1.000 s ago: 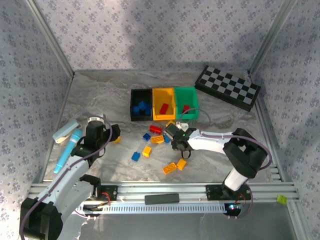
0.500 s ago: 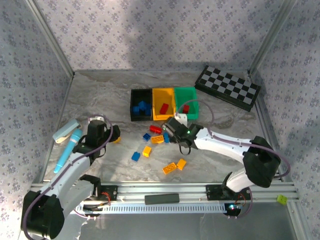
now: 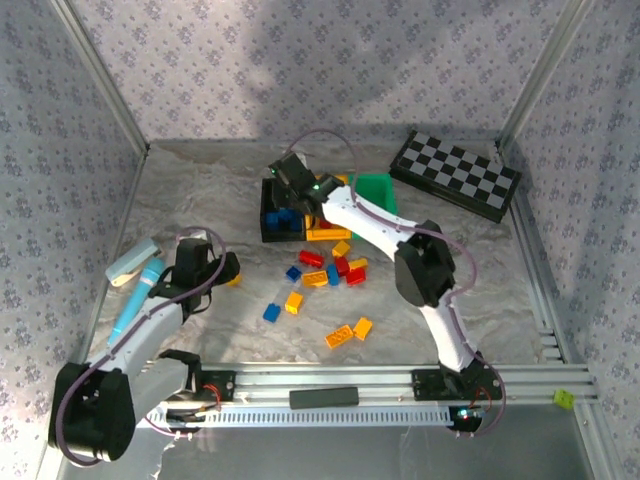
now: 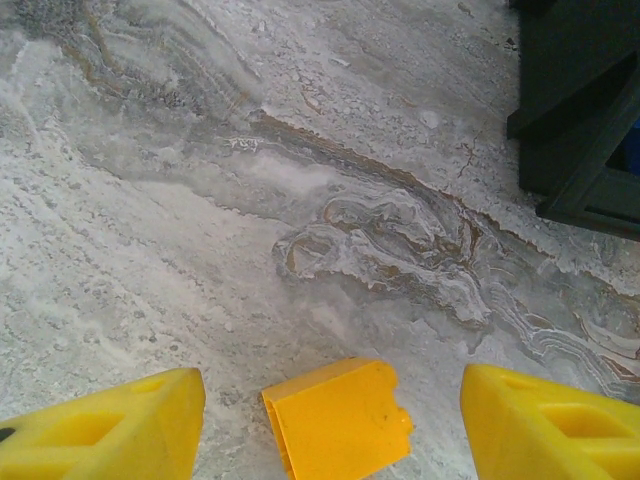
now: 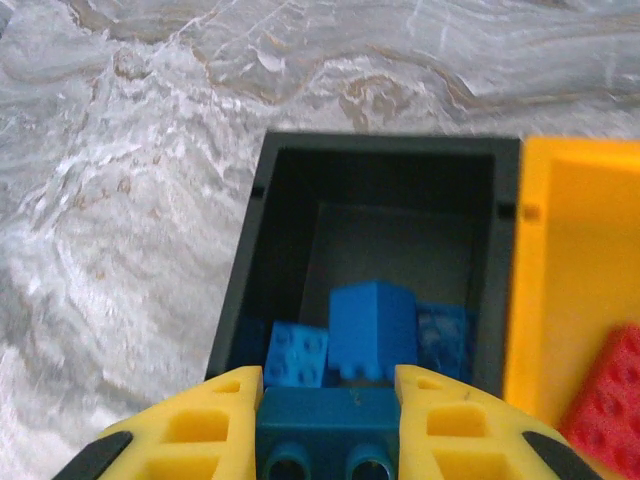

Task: Sort the legos into containers by color
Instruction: Place the lego in the container, then pick up the lego from the center of the table.

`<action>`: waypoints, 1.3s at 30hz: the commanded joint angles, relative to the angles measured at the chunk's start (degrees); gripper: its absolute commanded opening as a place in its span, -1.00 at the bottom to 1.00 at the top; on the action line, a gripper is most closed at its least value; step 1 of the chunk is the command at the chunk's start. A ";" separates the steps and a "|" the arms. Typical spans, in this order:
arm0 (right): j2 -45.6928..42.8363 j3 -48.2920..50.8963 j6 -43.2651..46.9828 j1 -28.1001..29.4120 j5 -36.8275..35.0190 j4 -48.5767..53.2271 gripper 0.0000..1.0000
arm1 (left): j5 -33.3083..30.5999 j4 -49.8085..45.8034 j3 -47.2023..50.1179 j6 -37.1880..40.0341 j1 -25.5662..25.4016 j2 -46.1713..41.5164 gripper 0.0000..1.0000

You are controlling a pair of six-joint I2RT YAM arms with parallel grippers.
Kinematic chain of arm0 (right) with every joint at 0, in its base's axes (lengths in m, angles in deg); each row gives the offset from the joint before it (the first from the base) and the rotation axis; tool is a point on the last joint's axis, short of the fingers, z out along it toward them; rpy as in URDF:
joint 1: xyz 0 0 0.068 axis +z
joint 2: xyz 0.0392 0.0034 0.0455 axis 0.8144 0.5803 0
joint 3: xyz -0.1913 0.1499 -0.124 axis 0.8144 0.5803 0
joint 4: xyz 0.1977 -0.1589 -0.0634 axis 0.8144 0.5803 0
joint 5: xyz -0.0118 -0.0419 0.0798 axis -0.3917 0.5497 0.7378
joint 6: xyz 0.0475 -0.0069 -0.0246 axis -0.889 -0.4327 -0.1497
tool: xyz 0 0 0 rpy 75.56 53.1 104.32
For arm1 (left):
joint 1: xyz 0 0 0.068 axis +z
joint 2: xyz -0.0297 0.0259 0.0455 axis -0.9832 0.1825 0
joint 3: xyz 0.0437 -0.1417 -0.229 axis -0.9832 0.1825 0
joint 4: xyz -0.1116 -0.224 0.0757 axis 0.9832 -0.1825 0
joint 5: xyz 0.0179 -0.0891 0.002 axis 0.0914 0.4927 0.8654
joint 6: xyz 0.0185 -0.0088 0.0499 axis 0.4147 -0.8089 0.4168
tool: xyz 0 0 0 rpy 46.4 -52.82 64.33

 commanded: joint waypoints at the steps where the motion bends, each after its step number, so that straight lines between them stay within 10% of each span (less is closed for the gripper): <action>1: 6.55 -9.75 2.62 -1.62 3.76 7.99 -0.30 | 2.36 1.68 -0.52 -0.56 0.68 0.87 0.36; 7: 5.99 -10.29 4.19 -0.59 2.83 9.66 0.15 | 3.24 1.97 -0.82 -0.38 1.02 1.80 0.37; 25: -36.70 53.63 -10.45 2.31 -8.06 -1.08 0.14 | 9.02 5.61 -1.08 -0.47 1.02 6.33 0.39; 39: -35.35 62.98 -14.72 0.02 -2.76 -4.67 0.05 | 12.72 8.27 -0.56 0.06 0.93 7.39 0.41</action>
